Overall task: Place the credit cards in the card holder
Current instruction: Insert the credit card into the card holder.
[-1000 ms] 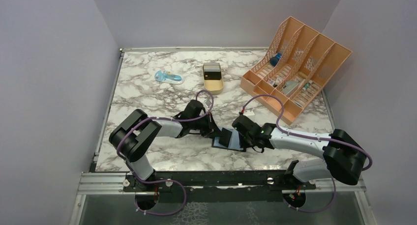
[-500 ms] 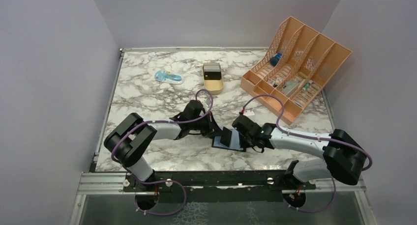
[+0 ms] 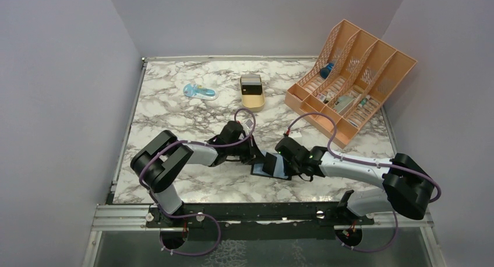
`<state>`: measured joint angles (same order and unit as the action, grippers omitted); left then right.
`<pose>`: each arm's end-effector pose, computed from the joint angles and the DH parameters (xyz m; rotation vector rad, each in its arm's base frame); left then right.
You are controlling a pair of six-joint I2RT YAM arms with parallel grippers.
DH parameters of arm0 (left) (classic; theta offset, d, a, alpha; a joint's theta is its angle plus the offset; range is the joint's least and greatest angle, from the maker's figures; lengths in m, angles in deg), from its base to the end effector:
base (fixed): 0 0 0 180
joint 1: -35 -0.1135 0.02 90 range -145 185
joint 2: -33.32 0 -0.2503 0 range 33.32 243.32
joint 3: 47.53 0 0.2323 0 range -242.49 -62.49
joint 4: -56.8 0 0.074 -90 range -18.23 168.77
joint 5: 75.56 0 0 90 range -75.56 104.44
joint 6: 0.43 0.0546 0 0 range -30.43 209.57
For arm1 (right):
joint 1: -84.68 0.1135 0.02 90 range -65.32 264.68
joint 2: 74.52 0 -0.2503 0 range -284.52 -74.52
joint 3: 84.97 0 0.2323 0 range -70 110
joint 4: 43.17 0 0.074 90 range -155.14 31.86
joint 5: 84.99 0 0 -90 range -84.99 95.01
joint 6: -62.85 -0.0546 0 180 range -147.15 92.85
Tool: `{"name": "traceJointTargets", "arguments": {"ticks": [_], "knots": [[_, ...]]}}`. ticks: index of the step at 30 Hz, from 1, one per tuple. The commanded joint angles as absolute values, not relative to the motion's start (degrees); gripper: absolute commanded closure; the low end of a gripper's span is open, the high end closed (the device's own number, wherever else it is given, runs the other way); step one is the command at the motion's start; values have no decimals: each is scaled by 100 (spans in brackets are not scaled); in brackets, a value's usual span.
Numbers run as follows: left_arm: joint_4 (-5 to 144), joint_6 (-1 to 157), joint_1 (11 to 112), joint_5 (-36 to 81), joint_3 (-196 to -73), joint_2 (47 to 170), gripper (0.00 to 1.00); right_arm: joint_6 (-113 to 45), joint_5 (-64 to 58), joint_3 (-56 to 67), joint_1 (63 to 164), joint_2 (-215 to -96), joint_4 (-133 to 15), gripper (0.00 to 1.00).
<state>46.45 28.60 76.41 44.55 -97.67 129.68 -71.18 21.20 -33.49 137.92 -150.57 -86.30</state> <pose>0.2119 -0.2234 0.1235 -0.0878 2.5717 -1.4447 0.1432 0.1663 0.1428 -0.1399 2.6695 0.1441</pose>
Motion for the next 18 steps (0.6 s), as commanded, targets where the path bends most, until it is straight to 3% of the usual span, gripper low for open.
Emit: {"name": "traceJointTargets", "arguments": {"ticks": [1, 18], "knots": [[4452, 2992, 7714, 4142, -9695, 13044, 100, -7240, 2087, -3362, 13777, -14916, -8617, 81], [4426, 3103, 7918, 3713, -9764, 13388, 100, -7623, 2496, -3143, 13769, -14922, -9011, 73]]}}
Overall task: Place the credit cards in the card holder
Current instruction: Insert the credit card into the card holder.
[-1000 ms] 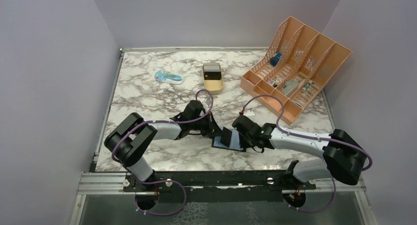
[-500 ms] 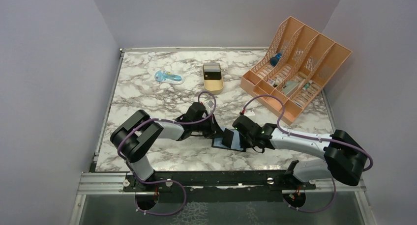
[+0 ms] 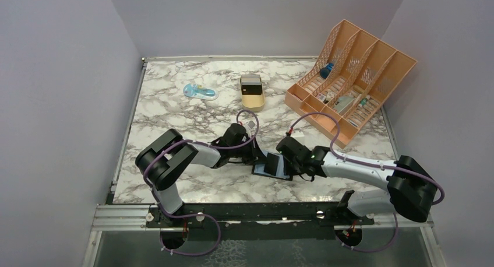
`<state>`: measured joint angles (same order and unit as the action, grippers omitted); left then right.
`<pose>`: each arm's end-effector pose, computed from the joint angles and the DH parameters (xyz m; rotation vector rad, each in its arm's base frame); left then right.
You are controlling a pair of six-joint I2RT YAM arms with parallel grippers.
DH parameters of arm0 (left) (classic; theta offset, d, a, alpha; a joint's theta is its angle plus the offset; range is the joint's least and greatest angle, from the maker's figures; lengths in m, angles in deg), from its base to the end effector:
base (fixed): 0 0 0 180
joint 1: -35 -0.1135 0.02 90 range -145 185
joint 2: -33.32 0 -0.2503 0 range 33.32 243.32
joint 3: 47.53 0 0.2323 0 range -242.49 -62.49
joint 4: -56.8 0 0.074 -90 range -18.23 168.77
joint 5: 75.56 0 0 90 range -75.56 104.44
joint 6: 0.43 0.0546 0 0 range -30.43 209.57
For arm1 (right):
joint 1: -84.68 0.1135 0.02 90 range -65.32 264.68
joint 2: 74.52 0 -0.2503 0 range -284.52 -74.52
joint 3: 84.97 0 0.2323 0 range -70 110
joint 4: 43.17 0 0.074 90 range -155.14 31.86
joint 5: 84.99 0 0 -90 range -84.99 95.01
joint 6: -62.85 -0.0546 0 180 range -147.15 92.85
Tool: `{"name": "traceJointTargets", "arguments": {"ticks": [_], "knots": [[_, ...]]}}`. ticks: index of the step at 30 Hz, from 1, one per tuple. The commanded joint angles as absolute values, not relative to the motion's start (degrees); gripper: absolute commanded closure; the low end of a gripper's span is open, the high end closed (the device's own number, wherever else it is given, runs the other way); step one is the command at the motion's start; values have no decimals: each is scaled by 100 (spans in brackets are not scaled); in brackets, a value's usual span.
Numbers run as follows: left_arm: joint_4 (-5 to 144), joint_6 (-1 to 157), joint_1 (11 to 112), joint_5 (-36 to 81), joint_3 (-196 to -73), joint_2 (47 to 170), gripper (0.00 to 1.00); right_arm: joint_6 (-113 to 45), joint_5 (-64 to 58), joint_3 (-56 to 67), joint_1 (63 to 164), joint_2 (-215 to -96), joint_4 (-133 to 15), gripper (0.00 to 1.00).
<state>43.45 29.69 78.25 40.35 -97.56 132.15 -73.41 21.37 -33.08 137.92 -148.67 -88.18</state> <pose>0.2107 -0.2310 0.1146 -0.0689 2.5457 -1.3830 0.1413 0.1634 0.1497 -0.0854 2.6661 0.1614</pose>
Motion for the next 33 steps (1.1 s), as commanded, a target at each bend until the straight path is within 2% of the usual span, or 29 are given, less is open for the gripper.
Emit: {"name": "traceJointTargets", "arguments": {"ticks": [1, 17, 33], "knots": [[4430, 3103, 7933, 3701, -9769, 13415, 100, -7680, 2534, -3136, 13768, -14943, -9059, 73], [4426, 3298, 8076, 3395, -9791, 13487, 100, -7825, 2476, -3484, 13408, -14719, -8863, 72], [4426, 3319, 8435, 2756, -9844, 13337, 98, -7889, 2087, -3875, 13407, -14813, -8396, 79]]}}
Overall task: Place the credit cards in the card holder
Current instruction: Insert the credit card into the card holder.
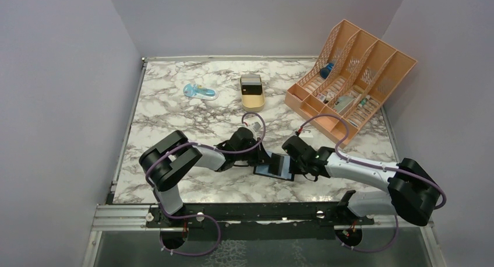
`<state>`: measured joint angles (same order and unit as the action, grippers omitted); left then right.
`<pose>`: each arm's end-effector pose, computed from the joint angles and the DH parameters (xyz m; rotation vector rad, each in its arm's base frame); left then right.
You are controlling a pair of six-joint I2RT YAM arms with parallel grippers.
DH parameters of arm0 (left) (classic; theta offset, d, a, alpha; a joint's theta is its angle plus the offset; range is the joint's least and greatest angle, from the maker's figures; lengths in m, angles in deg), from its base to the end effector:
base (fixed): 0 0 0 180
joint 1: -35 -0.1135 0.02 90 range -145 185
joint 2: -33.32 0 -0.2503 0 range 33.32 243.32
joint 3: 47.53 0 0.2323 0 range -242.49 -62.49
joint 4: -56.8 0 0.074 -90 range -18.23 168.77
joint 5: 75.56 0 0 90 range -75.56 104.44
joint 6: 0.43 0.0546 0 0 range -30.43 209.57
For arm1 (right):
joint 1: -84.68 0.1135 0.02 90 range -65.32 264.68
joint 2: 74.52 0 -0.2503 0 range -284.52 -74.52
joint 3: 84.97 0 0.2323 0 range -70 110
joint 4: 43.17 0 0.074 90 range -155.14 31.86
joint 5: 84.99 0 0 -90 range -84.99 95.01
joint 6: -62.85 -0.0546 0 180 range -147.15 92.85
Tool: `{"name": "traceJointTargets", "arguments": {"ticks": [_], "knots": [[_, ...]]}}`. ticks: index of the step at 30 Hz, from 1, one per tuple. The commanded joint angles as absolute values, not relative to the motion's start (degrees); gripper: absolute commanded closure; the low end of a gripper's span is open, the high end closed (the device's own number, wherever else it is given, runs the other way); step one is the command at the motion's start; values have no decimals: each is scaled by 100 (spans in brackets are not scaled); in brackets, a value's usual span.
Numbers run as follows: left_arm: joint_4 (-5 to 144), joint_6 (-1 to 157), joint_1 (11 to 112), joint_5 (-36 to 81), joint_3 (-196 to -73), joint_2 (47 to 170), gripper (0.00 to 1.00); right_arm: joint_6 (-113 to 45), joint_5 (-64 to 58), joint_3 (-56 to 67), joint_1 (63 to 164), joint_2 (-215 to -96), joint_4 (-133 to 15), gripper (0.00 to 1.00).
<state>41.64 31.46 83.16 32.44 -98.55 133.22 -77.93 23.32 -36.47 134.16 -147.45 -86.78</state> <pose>0.2013 -0.2501 0.1152 -0.0058 2.4847 -1.2947 0.1463 0.1448 0.1400 0.1130 2.6508 0.1209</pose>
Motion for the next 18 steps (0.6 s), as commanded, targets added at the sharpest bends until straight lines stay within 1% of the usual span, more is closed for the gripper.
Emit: {"name": "traceJointTargets", "arguments": {"ticks": [1, 7, 10, 14, 18], "knots": [[4426, 3327, 8442, 2747, -9852, 13308, 97, -7856, 2045, -3872, 13408, -14797, -8347, 79], [4426, 3283, 8518, 2612, -9767, 13226, 78, -7620, 1676, -3924, 13408, -14533, -7945, 80], [4432, 3262, 8555, 2538, -9740, 13125, 73, -7626, 1723, -3938, 13407, -14590, -7992, 81], [4435, 3205, 8592, 2525, -9760, 12907, 69, -7593, 1832, -3993, 13405, -14590, -7986, 81], [4435, 3160, 8734, 2452, -9802, 12896, 70, -7430, 1832, -4029, 13403, -14529, -7736, 81]]}}
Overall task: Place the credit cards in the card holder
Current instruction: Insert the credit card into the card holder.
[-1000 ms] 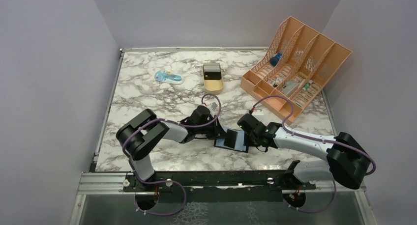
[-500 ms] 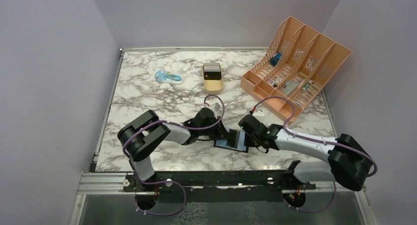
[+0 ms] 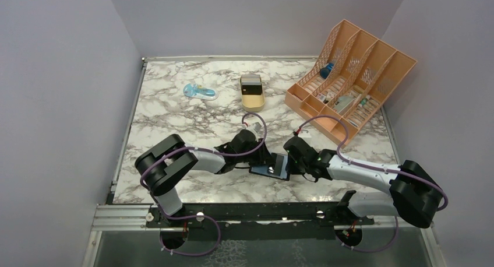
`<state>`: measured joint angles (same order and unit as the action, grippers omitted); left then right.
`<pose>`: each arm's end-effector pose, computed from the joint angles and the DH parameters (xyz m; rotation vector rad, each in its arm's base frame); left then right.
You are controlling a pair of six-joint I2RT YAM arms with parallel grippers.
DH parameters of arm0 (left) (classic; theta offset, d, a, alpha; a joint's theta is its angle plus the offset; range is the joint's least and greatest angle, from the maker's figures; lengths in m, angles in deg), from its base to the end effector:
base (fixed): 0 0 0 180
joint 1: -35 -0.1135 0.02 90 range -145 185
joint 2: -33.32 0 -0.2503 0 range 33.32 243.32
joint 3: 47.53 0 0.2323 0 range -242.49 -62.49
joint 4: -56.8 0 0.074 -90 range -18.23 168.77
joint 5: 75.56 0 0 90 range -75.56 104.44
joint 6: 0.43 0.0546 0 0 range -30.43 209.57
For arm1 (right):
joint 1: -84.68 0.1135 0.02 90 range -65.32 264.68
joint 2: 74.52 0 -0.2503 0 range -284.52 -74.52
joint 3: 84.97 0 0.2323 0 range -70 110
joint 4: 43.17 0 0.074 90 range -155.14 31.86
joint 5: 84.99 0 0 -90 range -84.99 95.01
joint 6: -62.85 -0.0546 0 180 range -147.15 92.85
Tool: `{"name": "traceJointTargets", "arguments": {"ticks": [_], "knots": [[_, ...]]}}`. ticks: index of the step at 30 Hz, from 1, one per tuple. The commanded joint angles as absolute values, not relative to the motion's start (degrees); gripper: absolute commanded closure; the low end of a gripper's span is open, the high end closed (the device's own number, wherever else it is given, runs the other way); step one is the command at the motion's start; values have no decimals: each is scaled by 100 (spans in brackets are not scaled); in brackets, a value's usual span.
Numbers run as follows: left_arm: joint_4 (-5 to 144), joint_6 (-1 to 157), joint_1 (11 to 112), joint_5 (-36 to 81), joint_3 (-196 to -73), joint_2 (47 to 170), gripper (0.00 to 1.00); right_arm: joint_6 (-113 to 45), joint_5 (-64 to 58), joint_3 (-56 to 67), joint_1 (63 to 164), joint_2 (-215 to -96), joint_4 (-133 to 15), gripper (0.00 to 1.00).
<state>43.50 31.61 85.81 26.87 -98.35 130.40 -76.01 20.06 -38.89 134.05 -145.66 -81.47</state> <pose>0.1920 -0.2541 0.1248 -0.0080 2.4472 -1.2341 0.1451 0.1474 0.1387 0.0706 2.6326 0.2436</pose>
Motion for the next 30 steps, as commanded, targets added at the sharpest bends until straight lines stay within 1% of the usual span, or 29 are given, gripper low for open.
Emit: {"name": "traceJointTargets", "arguments": {"ticks": [1, 5, 16, 19, 24, 28, 30], "knots": [[4435, 3138, 8765, 2440, -9808, 12920, 71, -7363, 1825, -4023, 13407, -14520, -7656, 81], [4435, 3074, 8880, 2337, -9784, 12957, 74, -7159, 1799, -3965, 13406, -14574, -7471, 81], [4443, 2787, 9174, 1820, -9696, 12693, 74, -7107, 1572, -4037, 13402, -14499, -7282, 82], [4443, 2576, 9401, 1634, -9686, 12690, 72, -7141, 1538, -4065, 13405, -14402, -7243, 82], [4443, 2411, 9485, 1573, -9648, 12610, 70, -7214, 1679, -4046, 13405, -14339, -7433, 82], [4628, 2480, 9486, 1394, -9550, 12307, 63, -7231, 1858, -3921, 13407, -14214, -7814, 80], [5038, 2630, 9486, 1213, -9646, 12129, 60, -7240, 1893, -3861, 13405, -14067, -8005, 79]]}}
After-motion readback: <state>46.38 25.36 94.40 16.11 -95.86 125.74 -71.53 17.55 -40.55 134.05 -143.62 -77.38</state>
